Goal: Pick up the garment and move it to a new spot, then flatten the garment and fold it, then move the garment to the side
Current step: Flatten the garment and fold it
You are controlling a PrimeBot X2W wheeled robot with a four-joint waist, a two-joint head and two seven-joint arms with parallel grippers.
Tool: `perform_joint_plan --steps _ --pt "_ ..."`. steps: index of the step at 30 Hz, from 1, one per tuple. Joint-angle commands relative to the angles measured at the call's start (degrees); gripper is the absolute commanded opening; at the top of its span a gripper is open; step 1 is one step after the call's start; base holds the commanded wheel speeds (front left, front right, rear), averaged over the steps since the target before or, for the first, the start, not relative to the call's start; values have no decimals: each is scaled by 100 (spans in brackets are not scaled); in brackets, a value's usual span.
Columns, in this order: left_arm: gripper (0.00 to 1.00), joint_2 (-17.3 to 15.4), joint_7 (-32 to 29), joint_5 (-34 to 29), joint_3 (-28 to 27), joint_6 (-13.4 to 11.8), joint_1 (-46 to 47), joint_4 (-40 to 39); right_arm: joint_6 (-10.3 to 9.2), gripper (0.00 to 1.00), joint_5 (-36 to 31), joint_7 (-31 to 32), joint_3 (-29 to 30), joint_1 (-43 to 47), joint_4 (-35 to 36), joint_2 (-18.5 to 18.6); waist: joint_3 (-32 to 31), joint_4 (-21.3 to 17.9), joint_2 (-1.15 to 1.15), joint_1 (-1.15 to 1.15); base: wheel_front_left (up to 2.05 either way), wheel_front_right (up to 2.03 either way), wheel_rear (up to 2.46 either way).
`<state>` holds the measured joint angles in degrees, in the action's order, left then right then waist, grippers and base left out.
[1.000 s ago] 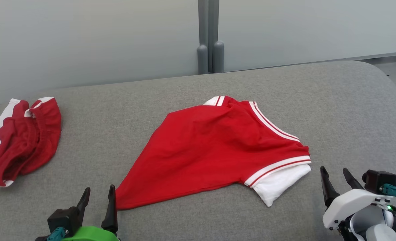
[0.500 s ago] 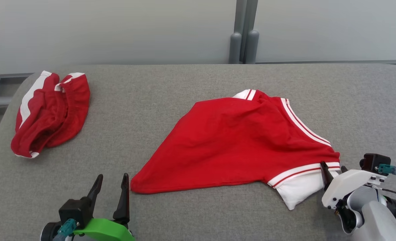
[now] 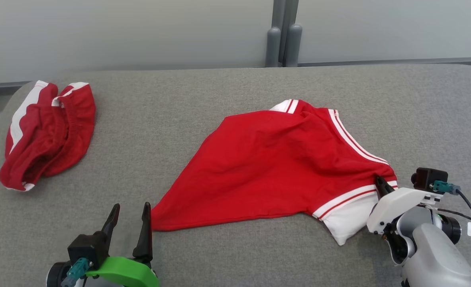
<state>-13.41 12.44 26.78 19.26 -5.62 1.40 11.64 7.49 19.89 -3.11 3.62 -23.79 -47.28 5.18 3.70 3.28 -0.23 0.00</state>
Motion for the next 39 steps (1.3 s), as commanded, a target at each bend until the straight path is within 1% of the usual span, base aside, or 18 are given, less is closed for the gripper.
perform_joint_plan --steps 1,8,12,16,19,23,26,27,30,31,36,39 --pt "100 7 41 40 -13 -17 85 19 1 0 48 -53 -94 -29 64 11 4 -133 23 0 0 0 0" --pt "100 6 74 50 -8 -23 139 51 1 0 224 -223 -514 104 499 152 36 -337 23 0 0 0 0" --pt "100 14 89 54 9 -36 128 55 1 0 246 -327 -567 248 906 215 11 -357 23 0 0 0 0" --pt "100 15 111 85 -5 -57 48 64 1 0 164 -364 -517 565 1521 197 -57 -395 23 0 0 0 0" --pt "100 2 128 92 -27 -62 6 43 1 0 34 -253 -396 890 2182 100 -80 -434 23 0 0 0 0" --pt "100 -8 139 95 -29 -77 43 0 1 0 -135 120 -388 1235 3124 -90 -15 -435 23 0 0 0 0" --pt "100 10 151 89 0 -39 144 -19 1 0 -426 400 -329 1213 3440 -158 78 -337 23 0 0 0 0" --pt "100 10 151 89 0 -39 144 -19 1 0 -426 400 -329 1213 3440 -158 78 -337 23 0 0 0 0" --pt "100 61 164 72 41 -11 257 8 1 0 -783 592 -171 797 3117 -204 206 -112 23 0 0 0 0" --pt "100 61 164 72 41 -11 257 8 1 0 -783 592 -171 797 3117 -204 206 -112 23 0 0 0 0" --pt "100 99 180 41 87 34 411 83 1 0 -1183 519 97 -55 2046 -222 362 216 23 0 0 0 0" --pt "100 115 189 30 102 43 478 116 1 0 -1120 424 -22 -541 1331 -227 435 399 23 0 0 0 0"
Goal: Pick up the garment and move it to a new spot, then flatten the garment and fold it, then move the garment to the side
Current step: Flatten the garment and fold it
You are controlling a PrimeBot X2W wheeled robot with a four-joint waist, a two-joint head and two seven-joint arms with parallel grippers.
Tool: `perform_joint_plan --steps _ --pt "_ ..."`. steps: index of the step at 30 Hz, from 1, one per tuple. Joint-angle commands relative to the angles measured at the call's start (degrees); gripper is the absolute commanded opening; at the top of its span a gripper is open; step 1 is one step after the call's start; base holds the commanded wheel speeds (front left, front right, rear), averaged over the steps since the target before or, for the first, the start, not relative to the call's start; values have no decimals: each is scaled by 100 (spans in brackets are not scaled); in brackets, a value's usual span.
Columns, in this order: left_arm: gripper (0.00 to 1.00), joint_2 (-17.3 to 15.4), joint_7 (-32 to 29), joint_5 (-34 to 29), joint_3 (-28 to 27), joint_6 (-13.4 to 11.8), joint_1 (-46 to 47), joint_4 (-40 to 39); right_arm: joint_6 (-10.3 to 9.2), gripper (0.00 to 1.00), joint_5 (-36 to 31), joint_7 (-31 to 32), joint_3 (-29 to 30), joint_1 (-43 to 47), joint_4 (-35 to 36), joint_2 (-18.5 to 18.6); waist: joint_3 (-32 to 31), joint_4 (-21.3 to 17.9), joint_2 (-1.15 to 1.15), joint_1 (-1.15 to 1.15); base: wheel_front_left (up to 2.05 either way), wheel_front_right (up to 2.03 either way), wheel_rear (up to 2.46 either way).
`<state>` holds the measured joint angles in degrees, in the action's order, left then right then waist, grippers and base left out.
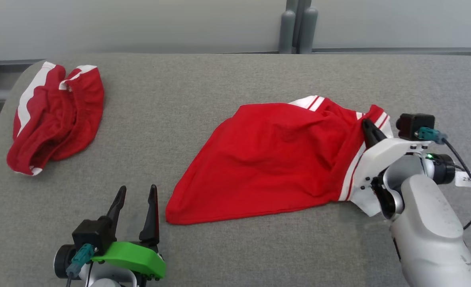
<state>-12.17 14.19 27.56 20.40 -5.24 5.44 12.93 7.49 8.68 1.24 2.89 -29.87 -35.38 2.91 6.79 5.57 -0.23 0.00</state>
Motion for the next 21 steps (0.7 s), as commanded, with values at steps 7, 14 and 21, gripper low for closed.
perform_joint_plan --steps 7,14,21 --pt "100 42 47 -50 33 33 145 107 1 0 562 -450 -752 -499 -1195 15 130 425 23 0 0 0 0" --pt "100 13 56 -9 -15 -6 56 131 1 100 997 -1047 -1308 -719 -1768 12 29 253 23 0 0 0 0" --pt "100 -28 61 17 -30 -30 -51 89 1 100 1363 -1393 -1513 -608 -1598 12 -116 -154 23 0 0 0 0"
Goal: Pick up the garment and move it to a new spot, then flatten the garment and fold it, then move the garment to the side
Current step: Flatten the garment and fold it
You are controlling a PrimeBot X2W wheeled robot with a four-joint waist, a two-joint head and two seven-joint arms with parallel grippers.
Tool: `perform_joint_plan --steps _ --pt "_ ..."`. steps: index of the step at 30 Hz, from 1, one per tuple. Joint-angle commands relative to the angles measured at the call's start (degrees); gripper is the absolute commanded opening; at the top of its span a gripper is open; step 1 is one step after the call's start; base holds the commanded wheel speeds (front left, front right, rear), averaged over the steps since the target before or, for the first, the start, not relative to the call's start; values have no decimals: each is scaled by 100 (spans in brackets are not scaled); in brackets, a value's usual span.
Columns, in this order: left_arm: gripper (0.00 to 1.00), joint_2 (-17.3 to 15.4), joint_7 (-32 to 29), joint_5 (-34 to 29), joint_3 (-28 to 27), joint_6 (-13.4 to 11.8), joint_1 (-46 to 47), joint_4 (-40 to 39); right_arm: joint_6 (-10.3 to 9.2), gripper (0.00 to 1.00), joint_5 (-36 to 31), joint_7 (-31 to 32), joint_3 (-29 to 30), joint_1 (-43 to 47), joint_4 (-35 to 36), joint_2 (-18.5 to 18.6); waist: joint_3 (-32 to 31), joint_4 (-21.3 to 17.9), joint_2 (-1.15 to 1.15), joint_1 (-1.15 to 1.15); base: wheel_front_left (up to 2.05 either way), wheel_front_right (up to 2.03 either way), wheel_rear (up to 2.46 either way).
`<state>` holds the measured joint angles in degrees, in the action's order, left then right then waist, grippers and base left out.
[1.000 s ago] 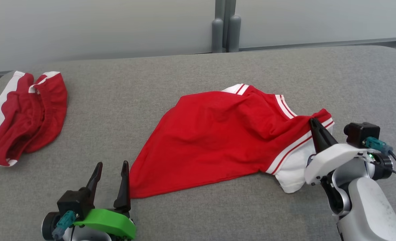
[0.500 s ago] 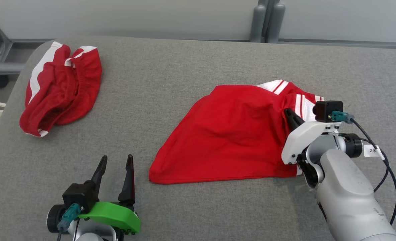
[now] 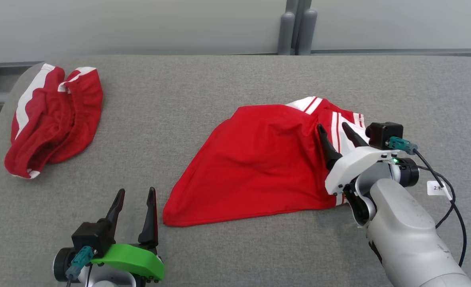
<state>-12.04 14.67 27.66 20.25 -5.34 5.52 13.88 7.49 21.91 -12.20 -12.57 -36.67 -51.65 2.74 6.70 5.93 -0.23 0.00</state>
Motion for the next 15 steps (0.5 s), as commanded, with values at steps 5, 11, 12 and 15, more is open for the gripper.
perform_joint_plan --steps 5,11,12,15 --pt "100 -56 14 14 3 -50 -122 -59 1 100 -205 -153 531 310 71 62 -220 -375 23 0 0 0 0" --pt "100 -83 3 -9 30 -90 -139 -194 1 100 -408 -44 1243 777 -39 202 -256 -363 23 0 0 0 0" --pt "100 -86 3 -12 29 -103 -147 -220 1 100 -420 -8 1344 846 -70 212 -247 -342 23 0 0 0 0" --pt "100 -111 0 -5 15 -115 -158 -262 1 100 -436 56 1517 942 -134 215 -225 -288 23 0 0 0 0"
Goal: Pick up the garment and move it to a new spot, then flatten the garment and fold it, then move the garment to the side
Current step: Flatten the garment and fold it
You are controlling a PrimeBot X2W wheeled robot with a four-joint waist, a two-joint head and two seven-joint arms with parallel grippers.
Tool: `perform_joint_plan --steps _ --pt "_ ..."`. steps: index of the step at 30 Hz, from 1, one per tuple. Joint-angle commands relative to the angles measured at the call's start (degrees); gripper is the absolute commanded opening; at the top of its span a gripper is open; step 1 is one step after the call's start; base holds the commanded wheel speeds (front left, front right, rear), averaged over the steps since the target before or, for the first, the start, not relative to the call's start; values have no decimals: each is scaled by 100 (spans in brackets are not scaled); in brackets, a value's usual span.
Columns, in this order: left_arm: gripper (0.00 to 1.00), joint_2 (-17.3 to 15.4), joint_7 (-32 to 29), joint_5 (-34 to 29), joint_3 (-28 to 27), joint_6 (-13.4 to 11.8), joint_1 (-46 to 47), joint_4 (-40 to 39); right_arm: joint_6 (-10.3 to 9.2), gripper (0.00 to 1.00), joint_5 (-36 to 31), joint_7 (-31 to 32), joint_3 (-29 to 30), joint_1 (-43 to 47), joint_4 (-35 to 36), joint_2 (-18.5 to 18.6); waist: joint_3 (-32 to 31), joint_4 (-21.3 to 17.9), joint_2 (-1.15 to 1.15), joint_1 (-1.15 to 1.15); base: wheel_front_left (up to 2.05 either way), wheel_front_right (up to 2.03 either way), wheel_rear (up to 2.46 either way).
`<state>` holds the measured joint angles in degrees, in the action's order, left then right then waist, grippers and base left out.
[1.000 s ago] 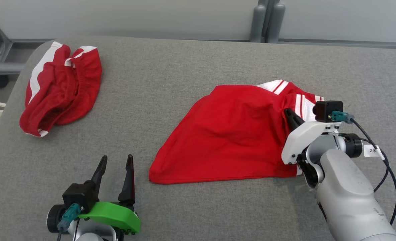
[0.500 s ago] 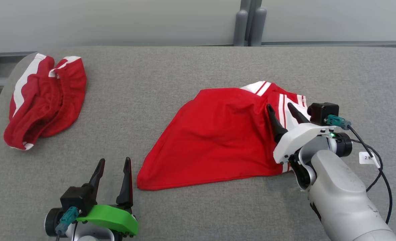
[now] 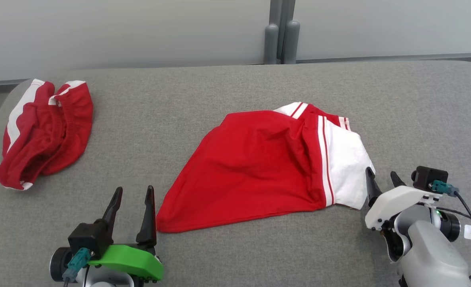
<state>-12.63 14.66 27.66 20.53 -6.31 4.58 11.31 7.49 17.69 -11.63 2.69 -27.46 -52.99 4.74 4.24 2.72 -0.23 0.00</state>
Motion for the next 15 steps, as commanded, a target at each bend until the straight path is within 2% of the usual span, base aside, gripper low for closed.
perform_joint_plan --steps 1,11,12,13,14,15 --pt "100 -59 -1 0 -20 -28 -65 -23 1 100 5 24 52 52 -27 0 27 61 23 0 0 0 0" --pt "100 -145 -33 33 -40 -90 -93 -115 1 100 637 419 276 71 -139 -127 91 348 23 0 0 0 0" --pt "100 -151 -33 38 -46 -95 -101 -118 1 93 772 478 264 61 -121 -134 94 353 23 0 0 0 0" --pt "100 -159 -32 38 -51 -103 -108 -121 1 72 902 544 236 56 -103 -138 96 352 23 0 0 0 0" --pt "100 -163 -32 43 -56 -113 -112 -125 1 45 979 586 197 60 -92 -144 100 346 23 0 0 0 0" --pt "100 -168 -31 48 -59 -123 -118 -130 1 36 1041 608 147 71 -81 -148 102 338 23 0 0 0 0"
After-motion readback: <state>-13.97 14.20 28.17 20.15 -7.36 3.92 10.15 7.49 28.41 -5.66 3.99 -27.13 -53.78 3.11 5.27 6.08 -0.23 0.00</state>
